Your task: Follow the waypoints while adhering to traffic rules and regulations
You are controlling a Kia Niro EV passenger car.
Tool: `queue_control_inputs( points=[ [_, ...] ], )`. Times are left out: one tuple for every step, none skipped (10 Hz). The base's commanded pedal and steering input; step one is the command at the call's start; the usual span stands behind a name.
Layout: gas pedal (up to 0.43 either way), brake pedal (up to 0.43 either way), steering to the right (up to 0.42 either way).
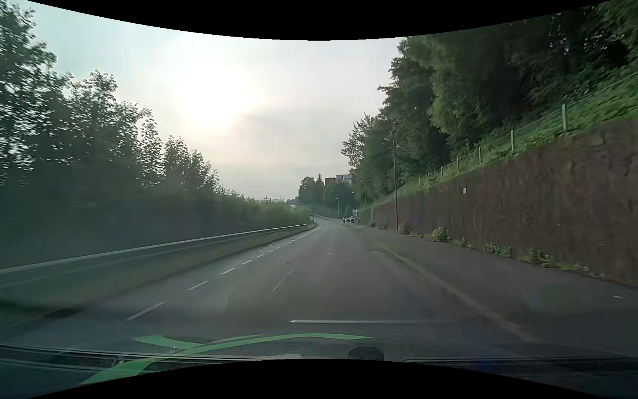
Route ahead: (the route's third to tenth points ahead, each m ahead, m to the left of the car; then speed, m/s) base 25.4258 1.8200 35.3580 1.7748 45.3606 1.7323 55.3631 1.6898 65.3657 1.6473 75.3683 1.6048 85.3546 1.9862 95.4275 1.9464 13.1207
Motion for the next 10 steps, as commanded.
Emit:
queue_control_inputs(
  points=[
    [0.11, 0.0, -0.003],
    [0.11, 0.0, -0.003],
    [0.11, 0.0, -0.002],
    [0.11, 0.0, -0.002],
    [0.11, 0.0, -0.002],
    [0.11, 0.0, -0.002],
    [0.098, 0.0, -0.002],
    [0.098, 0.0, -0.002],
    [0.098, 0.0, -0.002],
    [0.087, 0.0, -0.002]
  ],
)
